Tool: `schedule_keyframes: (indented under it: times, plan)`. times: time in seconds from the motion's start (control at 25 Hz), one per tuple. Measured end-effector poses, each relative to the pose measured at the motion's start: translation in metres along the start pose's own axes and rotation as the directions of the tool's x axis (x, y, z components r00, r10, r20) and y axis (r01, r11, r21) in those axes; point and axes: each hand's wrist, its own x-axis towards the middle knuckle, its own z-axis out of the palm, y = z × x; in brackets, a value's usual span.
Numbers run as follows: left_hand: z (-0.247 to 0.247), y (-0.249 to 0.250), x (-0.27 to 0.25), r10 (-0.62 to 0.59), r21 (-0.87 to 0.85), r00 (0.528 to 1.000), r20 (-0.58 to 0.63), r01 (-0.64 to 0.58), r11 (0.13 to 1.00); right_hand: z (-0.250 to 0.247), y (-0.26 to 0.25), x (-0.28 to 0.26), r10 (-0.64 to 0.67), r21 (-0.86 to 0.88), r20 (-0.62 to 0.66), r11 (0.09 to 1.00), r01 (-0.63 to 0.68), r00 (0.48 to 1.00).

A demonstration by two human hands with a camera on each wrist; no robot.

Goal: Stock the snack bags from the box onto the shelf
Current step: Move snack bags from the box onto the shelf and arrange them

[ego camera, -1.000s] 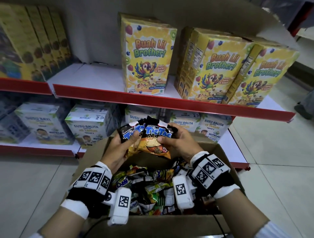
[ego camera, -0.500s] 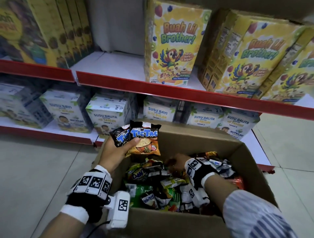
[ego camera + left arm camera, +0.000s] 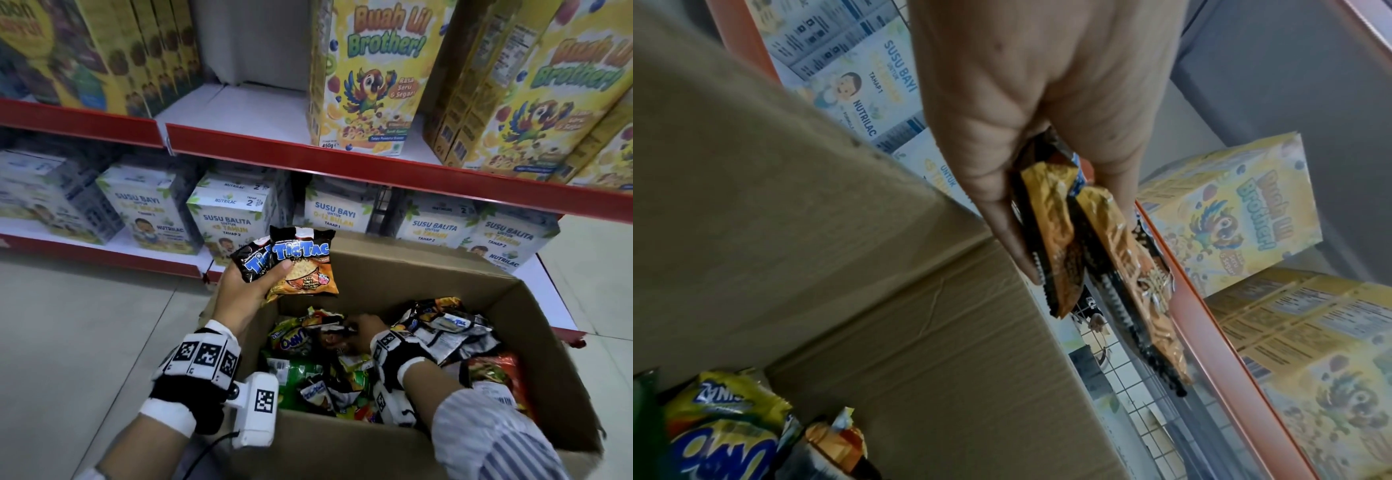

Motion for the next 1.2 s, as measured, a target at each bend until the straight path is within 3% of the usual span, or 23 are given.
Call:
schedule_keyframes:
  times: [0.08,0.16,0.28,0.4,0.48,0.56,0.64,0.84,1.0,1.2]
  plan:
    - [0.003,0.001,0.002,-0.013,-0.002,1.0,0.003,0.013,1.0,-0.022,0.004,-0.007,0.124,0.283,-0.104,0.955,-0.09,0.987]
    - [0.01,0.003,0.004,-0.022,-0.01,1.0,-0.004,0.022,1.0,-0.049,0.01,-0.017,0.198,0.623,-0.136,0.779,-0.071,0.971]
    - [0.028,0.007,0.005,-0.013,-0.05,0.999,0.031,0.014,0.999,-0.094,0.018,-0.046,0.158,0.78,-0.215,0.622,0.072,0.964]
    - [0.054,0.005,0.007,0.011,-0.072,0.994,0.106,-0.004,0.997,-0.129,0.025,-0.077,0.082,0.811,-0.309,0.543,0.218,0.948]
    - [0.071,-0.002,0.009,0.039,-0.062,0.991,0.127,-0.031,0.998,-0.14,0.032,-0.086,0.087,0.809,-0.42,0.486,0.329,0.903]
    - [0.084,-0.003,0.008,0.069,-0.065,0.991,0.115,-0.062,0.996,-0.149,0.036,-0.09,0.126,0.832,-0.453,0.416,0.367,0.883]
    - [0.094,0.009,0.007,0.092,-0.043,0.989,0.116,-0.087,0.995,-0.164,0.037,-0.094,0.113,0.86,-0.431,0.353,0.369,0.895]
    - [0.099,0.083,0.01,0.118,0.017,0.991,0.061,-0.119,0.993,-0.221,-0.001,-0.11,0.049,0.912,-0.312,0.295,0.284,0.949]
    - [0.103,0.155,0.003,0.133,-0.004,0.99,-0.037,-0.133,0.991,-0.258,-0.051,-0.139,0.006,0.948,-0.302,0.11,0.3,0.953]
    - [0.127,0.277,-0.021,0.185,-0.059,0.981,-0.062,-0.188,0.98,-0.34,-0.11,-0.219,0.092,0.893,-0.437,0.165,0.419,0.895]
